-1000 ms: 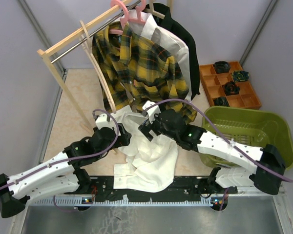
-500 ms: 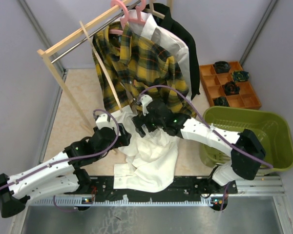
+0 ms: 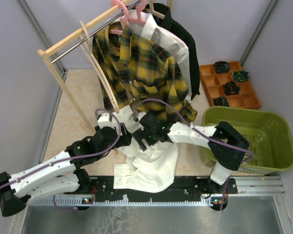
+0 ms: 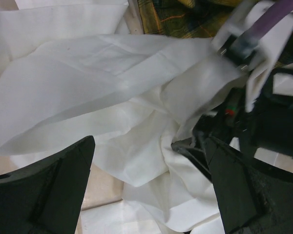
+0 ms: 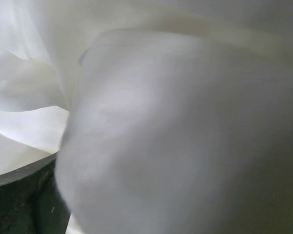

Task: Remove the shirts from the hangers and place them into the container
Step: Pick up the shirt from the center of the board.

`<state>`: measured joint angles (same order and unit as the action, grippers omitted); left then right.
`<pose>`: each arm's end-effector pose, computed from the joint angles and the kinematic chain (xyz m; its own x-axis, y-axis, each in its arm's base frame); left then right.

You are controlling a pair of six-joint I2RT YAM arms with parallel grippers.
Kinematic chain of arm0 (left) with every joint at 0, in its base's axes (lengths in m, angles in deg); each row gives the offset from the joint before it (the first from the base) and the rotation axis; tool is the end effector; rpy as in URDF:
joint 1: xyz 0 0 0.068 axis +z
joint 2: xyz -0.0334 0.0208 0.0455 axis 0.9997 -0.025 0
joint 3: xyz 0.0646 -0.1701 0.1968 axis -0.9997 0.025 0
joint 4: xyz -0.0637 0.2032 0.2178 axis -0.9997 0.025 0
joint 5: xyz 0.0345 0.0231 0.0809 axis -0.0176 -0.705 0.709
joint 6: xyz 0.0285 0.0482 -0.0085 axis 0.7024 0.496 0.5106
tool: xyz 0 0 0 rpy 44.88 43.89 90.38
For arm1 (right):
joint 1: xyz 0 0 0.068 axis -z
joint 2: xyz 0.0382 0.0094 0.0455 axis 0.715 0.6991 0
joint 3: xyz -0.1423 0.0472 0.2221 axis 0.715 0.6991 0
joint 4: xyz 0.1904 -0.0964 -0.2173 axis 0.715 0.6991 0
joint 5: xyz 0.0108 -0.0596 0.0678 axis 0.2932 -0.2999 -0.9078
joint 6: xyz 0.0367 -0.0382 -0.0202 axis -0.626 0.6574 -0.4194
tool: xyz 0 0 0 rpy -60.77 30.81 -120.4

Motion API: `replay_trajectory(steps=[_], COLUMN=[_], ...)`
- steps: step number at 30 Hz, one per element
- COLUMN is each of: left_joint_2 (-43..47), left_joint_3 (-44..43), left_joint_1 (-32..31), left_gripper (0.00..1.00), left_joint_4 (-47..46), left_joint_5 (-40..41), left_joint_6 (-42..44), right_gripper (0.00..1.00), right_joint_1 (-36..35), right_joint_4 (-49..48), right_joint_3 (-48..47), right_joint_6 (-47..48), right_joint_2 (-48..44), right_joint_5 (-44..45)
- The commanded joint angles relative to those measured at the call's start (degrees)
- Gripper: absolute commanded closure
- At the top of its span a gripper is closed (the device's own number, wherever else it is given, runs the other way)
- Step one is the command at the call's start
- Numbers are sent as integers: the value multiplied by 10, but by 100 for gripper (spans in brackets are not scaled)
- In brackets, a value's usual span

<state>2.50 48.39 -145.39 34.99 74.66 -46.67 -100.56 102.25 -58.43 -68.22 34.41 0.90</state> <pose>0.1413 -0.1789 0.2461 -0.5729 -0.2280 -0.7873 0.1194 0.9271 -0.3554 0.2172 0.3072 0.1645 -0.6227 -0.5174 -0.5870 -0.6921 0.7141 0.1048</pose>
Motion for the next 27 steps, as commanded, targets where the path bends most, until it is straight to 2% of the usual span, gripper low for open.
replay_trajectory(steps=[1,4,5,7,10,14,20,25,27], left_joint_2=[7,21,26,34,40,48,48,47,47], left_joint_3=[-14,-2,1,2,2,0,6,5,12], left_joint_1=[3,3,2,2,2,2,3,2,2], left_gripper=[1,1,1,1,1,1,1,1,1], left_joint_4=[-6,-8,-12,-15,-12,-3,-11,-11,-22], left_joint_5=[0,4,2,-4,1,12,4,7,-1], left_joint_6=[8,7,11,18,21,17,15,7,-11], right_gripper=[14,37,48,66,99,99,100,100,100], right_joint_1=[-45,-76,-87,-120,-139,-142,-142,-142,-142], right_joint_4=[-1,9,18,15,-20,7,-40,59,58], right_joint_3=[41,65,67,76,109,128,178,120,100], right_joint_6=[-37,-64,-67,-72,-81,-107,-91,-99,-96], right_joint_2=[52,44,29,-26,-123,-264,-500,-631,-672], right_joint_5=[22,75,86,111,134,195,187,280,311])
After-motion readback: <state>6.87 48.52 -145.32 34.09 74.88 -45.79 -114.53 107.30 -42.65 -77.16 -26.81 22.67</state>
